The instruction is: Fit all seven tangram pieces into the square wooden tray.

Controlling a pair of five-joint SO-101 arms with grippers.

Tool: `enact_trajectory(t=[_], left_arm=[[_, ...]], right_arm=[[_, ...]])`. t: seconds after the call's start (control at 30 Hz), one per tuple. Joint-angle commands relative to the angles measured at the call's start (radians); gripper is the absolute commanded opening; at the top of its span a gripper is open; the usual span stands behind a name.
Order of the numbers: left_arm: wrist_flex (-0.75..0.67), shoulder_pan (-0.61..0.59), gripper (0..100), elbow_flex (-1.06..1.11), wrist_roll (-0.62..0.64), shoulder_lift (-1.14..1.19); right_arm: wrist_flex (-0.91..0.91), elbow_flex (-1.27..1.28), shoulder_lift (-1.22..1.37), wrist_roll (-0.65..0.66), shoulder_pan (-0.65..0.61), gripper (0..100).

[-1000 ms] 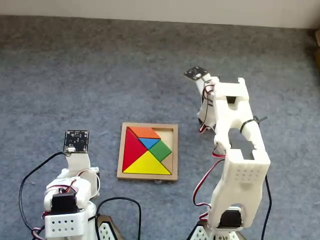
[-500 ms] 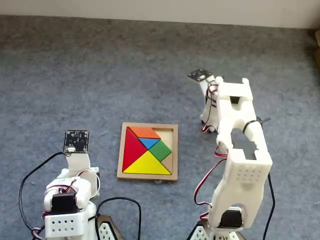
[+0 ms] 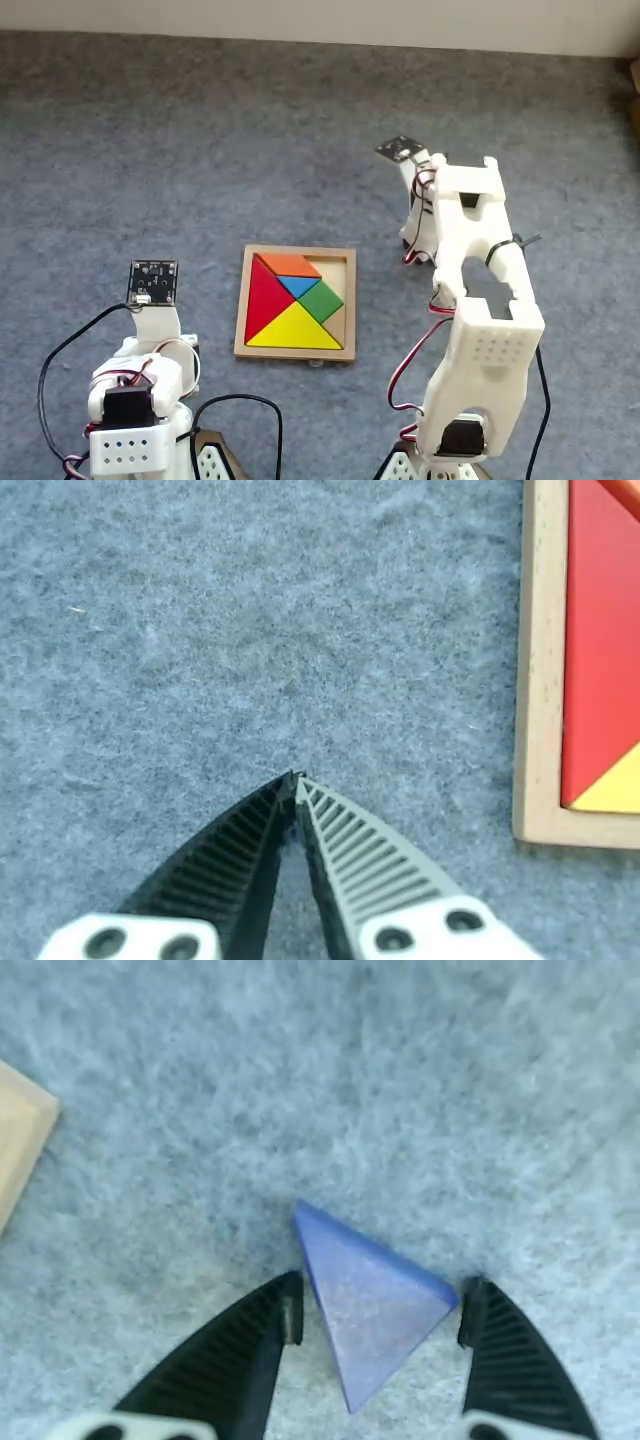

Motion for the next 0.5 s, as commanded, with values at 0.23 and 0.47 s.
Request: enact_trajectory(t=[0.23,0.47], left_arm=[[0.006,-0.001,1,0.019,-0.008,-0.031],[0.006,-0.001,1,0.019,-0.008,-0.031]], right_arm=[[-0.016,0.002,-0.027,0.014,-0.033,9.4],[0.033,-0.002,-0.045,0.012,-0.036,8.4]])
